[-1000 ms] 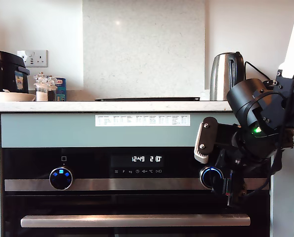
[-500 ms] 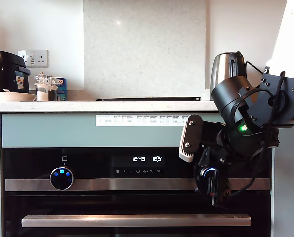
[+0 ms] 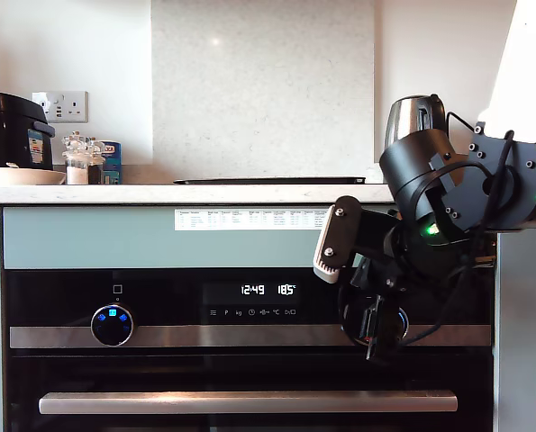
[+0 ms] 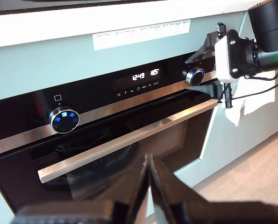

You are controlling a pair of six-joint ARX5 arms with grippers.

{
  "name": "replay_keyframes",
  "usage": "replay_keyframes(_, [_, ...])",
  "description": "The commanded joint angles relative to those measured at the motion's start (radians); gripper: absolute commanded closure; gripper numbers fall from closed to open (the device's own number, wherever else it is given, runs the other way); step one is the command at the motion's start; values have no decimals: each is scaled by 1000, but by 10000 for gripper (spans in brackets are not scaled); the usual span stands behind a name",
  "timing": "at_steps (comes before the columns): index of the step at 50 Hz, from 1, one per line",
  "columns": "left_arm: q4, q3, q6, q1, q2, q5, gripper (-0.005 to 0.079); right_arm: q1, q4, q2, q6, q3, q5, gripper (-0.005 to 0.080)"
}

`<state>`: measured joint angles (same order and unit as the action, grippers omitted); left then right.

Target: Switch the oven temperature to 180 degrees by turning the right rotary switch until the correct number is selected

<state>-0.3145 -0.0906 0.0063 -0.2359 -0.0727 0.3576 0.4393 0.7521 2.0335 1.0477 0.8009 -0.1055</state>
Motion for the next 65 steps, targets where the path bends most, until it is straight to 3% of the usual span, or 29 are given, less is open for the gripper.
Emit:
replay_keyframes(1, [7, 1, 2, -2, 1, 0, 765, -1, 9, 17, -5, -1, -16, 169])
replay_keyframes(31, [8, 1, 2, -2, 1, 0, 765, 1, -47, 17, -5, -1, -300, 169])
replay_keyframes(42, [8, 1, 2, -2, 1, 1, 765, 1, -191, 17, -51, -1, -285, 169])
replay_keyframes(65, [8, 1, 2, -2, 1, 1, 765, 2, -157, 17, -57, -1, -238, 169])
